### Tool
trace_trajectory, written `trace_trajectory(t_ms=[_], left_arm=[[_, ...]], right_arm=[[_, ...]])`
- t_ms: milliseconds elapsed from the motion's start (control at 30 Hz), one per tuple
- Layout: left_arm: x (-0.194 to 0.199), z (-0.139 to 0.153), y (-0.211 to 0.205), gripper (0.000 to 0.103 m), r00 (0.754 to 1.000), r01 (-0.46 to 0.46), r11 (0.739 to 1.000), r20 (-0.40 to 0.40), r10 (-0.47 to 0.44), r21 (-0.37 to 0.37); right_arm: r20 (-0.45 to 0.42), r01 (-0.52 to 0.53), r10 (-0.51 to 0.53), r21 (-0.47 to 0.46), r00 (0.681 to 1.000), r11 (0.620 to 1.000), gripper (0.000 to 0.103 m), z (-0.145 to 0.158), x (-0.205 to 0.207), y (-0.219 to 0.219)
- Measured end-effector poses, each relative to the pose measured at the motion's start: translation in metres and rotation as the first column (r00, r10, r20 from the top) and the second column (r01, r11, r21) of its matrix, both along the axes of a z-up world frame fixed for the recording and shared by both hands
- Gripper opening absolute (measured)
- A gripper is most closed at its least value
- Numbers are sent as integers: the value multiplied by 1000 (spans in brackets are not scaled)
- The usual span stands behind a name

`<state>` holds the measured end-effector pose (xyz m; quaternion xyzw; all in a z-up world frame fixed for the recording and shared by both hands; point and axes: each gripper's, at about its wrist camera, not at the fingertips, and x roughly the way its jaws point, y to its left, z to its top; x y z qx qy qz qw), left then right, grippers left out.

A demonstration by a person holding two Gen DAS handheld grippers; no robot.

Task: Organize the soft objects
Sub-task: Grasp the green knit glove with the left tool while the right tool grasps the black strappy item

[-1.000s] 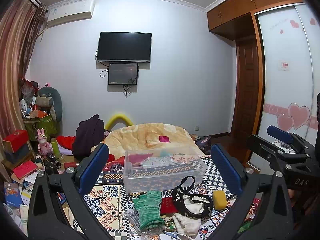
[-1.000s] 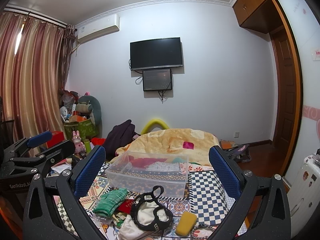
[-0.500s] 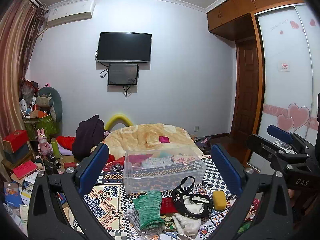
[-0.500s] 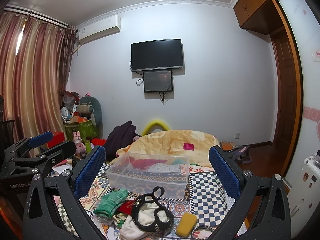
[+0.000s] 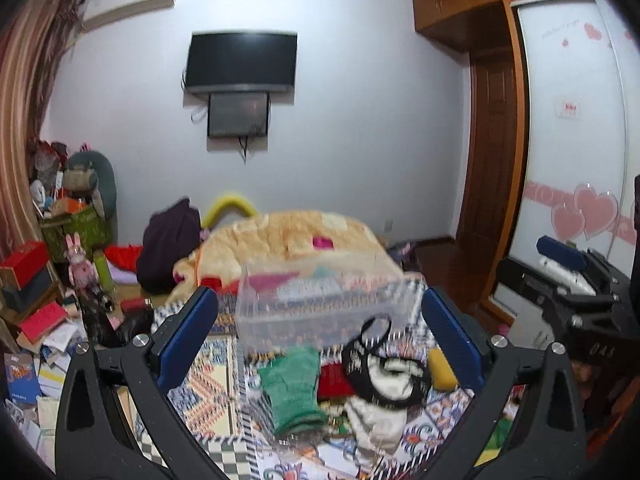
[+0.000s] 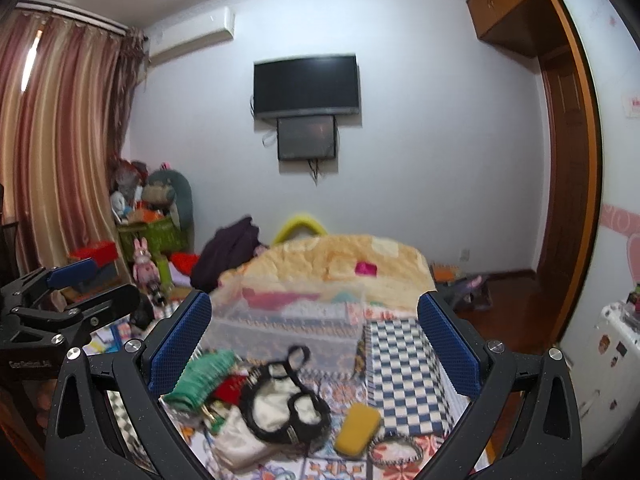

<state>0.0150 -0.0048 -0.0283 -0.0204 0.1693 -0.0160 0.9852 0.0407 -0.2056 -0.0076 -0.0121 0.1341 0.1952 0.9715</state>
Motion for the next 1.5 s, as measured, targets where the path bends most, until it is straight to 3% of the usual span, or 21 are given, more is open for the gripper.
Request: trace_trajectory(t_ms=[367, 533, 667, 800, 1100, 1233, 1267, 1333, 1433, 1500], left_arm=[[30, -76, 13, 103, 973, -33, 999, -230, 25, -31], [48, -99, 22, 87, 951, -43, 998, -309, 24, -55], [61, -118, 29, 84, 934, -50, 994, -357, 11, -99], [68, -131, 32, 72, 922, -52, 991, -388, -1, -126], [68, -138, 31, 47, 923, -12, 987, -382, -50, -159], [66, -137, 33, 31, 928, -15, 988, -370, -44, -156], [64, -136, 34, 29, 930, -15, 987, -366, -46, -161], [63, -133, 38, 13, 932, -17, 985, -360, -46, -170], [61, -129, 42, 9, 934, -15, 982, -352, -53, -189], [60, -126, 43, 8, 937, -14, 981, -345, -55, -194]], right_arm=[[-252, -11, 0, -43, 968, 999, 82, -61, 34, -12], [-351, -49, 38, -22, 936, 999, 76, -78, 43, -14], [-377, -98, 87, -11, 922, 995, 74, -83, 45, -4], [-382, -148, 126, -27, 915, 989, 74, -90, 48, 15], [-418, -230, 195, -35, 887, 973, 73, -102, 70, 53], [-477, -281, 233, -30, 848, 959, 46, -115, 80, 68], [-492, -285, 238, -21, 837, 958, 44, -118, 82, 69], [-516, -289, 250, 6, 819, 957, 35, -123, 84, 69], [-524, -297, 273, 40, 807, 954, 21, -126, 83, 66], [-508, -293, 273, 42, 817, 955, 15, -123, 79, 63]])
